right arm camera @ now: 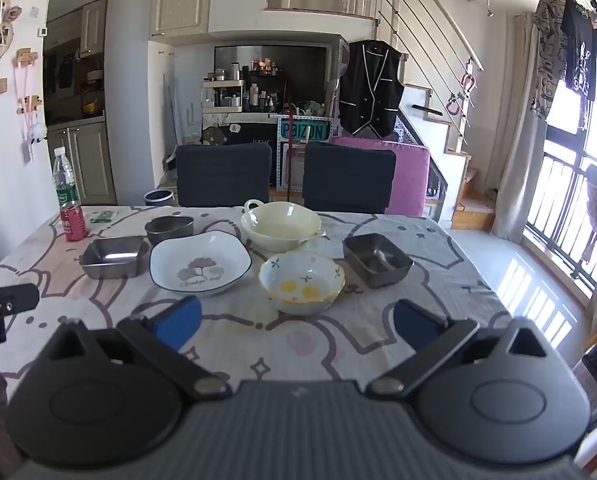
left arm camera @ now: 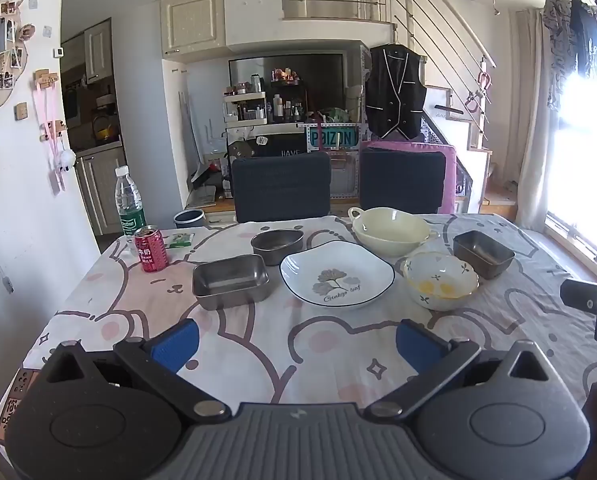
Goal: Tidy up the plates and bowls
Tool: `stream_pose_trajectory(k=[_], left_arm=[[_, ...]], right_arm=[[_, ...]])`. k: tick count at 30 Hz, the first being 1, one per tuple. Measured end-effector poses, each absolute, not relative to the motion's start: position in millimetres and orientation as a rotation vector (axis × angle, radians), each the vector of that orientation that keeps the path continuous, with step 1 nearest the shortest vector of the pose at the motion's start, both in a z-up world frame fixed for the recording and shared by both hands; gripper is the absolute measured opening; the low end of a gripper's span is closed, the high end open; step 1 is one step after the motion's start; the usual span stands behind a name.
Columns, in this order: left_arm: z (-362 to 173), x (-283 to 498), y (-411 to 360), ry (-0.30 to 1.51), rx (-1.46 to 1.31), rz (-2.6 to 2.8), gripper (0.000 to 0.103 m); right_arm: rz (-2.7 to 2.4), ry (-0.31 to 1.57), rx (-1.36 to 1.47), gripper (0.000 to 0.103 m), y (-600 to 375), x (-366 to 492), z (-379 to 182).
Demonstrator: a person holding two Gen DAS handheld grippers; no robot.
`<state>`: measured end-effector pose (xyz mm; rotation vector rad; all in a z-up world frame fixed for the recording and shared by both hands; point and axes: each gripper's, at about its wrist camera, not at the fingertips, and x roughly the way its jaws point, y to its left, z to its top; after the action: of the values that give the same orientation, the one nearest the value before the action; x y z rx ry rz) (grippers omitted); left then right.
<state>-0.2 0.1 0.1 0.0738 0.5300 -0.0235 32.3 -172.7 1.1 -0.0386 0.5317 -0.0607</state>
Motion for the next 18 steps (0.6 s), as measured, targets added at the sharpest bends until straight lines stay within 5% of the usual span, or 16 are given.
stream_pose_trajectory(k=[18], left_arm=[[0.0, 0.5, -0.5, 0.534, 0.068, -0.022, 0.103]], right_arm=[[-0.056, 0.535, -0.04, 0.103, -172.2, 32.5, 0.4]])
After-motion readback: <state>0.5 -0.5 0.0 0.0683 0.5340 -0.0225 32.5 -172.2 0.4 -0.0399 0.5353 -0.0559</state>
